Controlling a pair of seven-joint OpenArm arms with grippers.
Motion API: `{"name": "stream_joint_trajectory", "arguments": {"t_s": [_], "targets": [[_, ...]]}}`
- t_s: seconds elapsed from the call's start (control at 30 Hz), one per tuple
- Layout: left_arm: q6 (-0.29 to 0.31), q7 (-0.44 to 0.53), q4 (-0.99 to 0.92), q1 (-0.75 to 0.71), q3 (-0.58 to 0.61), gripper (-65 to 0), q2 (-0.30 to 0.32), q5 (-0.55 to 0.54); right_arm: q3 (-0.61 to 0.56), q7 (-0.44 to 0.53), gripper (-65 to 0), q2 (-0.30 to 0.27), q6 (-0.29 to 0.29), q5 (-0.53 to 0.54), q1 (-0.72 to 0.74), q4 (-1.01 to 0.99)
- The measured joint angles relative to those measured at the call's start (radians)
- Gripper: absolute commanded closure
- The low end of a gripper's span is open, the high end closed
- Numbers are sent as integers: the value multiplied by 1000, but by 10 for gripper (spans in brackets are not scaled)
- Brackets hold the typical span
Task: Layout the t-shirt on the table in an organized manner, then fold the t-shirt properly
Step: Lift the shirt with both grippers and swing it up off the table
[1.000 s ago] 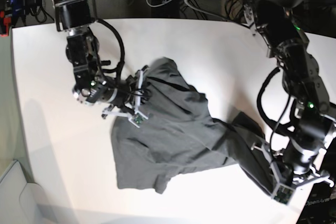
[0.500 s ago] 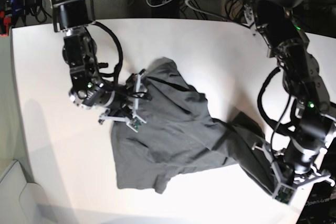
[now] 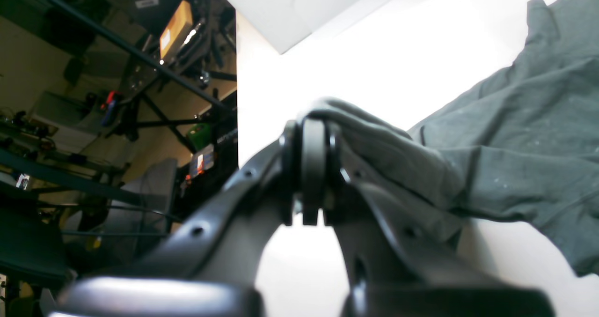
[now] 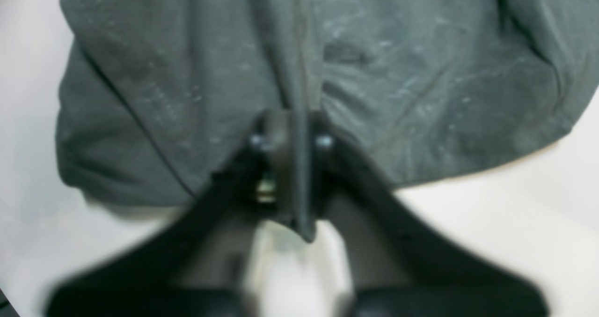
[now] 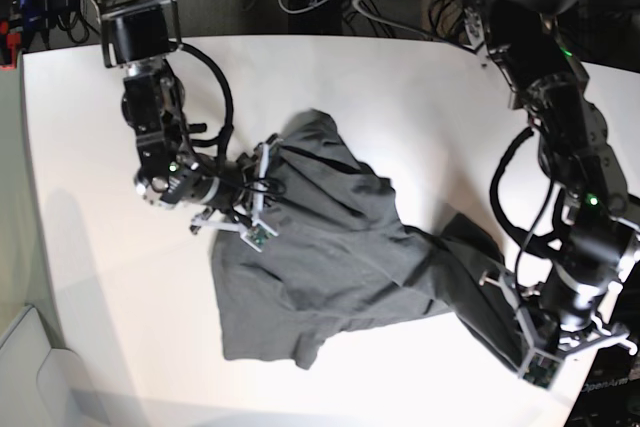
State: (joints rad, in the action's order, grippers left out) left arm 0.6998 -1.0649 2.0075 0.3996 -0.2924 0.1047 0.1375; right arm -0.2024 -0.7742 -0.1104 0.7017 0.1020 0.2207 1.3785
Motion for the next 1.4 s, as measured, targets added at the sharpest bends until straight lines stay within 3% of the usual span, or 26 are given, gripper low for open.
{"name": "stream_joint_trajectory", "arguments": {"t_s": [0.13,0.37,0.5,0.6,0.73,0.87,1.03,1.4], "targets": [[0,1,0,-1,0,-5,0,0,0,-7,0,-11,0,1,-16,50],[-1,6,3,-57,-5,-5,-2,0,26,1,0,-69,3,10,-46,379],[0,-4,2,-126,-6,-5,-2,1,165,-3,0,-68,3,9,-55,543],[0,-3,3,-140,-6,-5,-2,0,286,-12,0,-21,0,3,-62,637],[1,6,4,-139,-6,-5,-2,-1,409,-6,0,23,8,11,-24,645],[2,7,4,-139,-60,-5,-3,-10,577,-10,0,30,5,18,21,645],[4,0,4,-139,-103,-5,-28,-8,720,-10,0,25,1,126,81,649],[3,-8,4,-98,-106,-5,-29,-7,790,-10,0,-95,1,384,106,652]]}}
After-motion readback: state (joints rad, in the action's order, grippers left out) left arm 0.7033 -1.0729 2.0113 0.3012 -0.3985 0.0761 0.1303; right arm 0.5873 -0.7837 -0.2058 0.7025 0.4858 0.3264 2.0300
